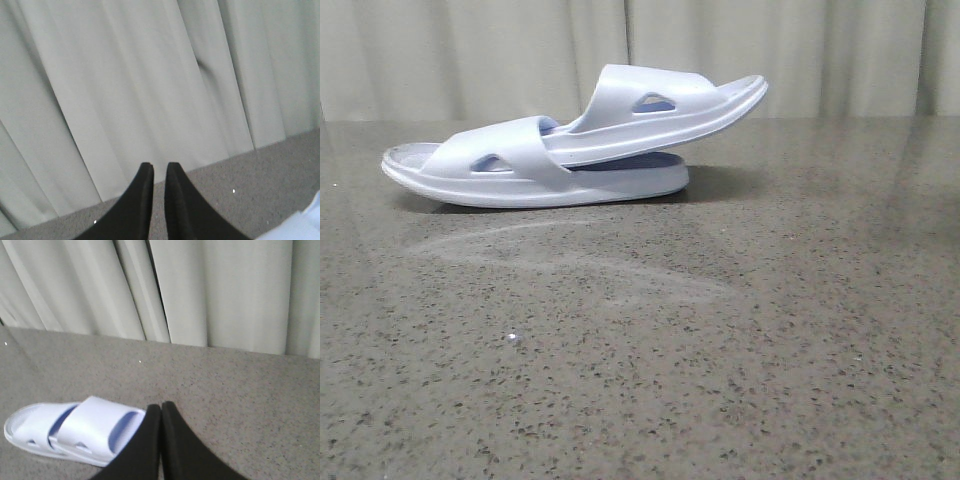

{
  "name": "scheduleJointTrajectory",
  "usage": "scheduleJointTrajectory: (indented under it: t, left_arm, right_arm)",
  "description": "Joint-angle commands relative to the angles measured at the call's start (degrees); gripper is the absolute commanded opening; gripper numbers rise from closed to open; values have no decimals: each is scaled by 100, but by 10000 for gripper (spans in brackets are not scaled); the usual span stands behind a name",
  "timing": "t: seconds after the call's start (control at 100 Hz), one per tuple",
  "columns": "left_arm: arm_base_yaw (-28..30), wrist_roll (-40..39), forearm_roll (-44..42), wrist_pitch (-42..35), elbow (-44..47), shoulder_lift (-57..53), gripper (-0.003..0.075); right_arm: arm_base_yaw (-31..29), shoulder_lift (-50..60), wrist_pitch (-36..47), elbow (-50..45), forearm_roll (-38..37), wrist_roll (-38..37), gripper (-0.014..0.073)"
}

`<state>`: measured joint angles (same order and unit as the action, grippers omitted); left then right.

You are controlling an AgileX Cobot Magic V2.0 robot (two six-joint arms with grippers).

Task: Insert blue slippers together front up

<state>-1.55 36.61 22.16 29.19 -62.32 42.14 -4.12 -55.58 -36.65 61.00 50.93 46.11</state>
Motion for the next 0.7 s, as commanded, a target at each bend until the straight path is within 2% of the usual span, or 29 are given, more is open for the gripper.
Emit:
scheduleJointTrajectory:
  t: [0.0, 0.1, 0.19, 0.32, 0.5, 0.62, 0.69]
  left_arm:
    - [-75, -113, -8, -395, 364, -266, 15]
    - [-96, -100, 528, -662, 1102, -729, 15]
    - [-96, -100, 625, -823, 1836, -1211, 15]
    - [-96, -100, 925, -1243, 2749, -1959, 15]
    - [-96, -100, 1273, -1245, 3734, -2709, 15]
    - [-96, -100, 1727, -1313, 4113, -2893, 15]
    - [-96, -100, 1836, -1311, 4140, -2890, 15]
  right_arm:
    - [278, 236, 27, -1, -459, -51, -78]
    - [794, 596, 398, -530, -586, -64, -78]
    - [1028, 1053, 812, -1245, -597, -64, -78]
    - [1029, 1794, 1375, -2496, -597, -64, -78]
    - [1029, 2801, 2070, -3968, -469, -64, -78]
    - [1038, 3092, 2643, -4333, 50, -64, -78]
    - [1026, 3115, 2490, -4350, 50, -64, -78]
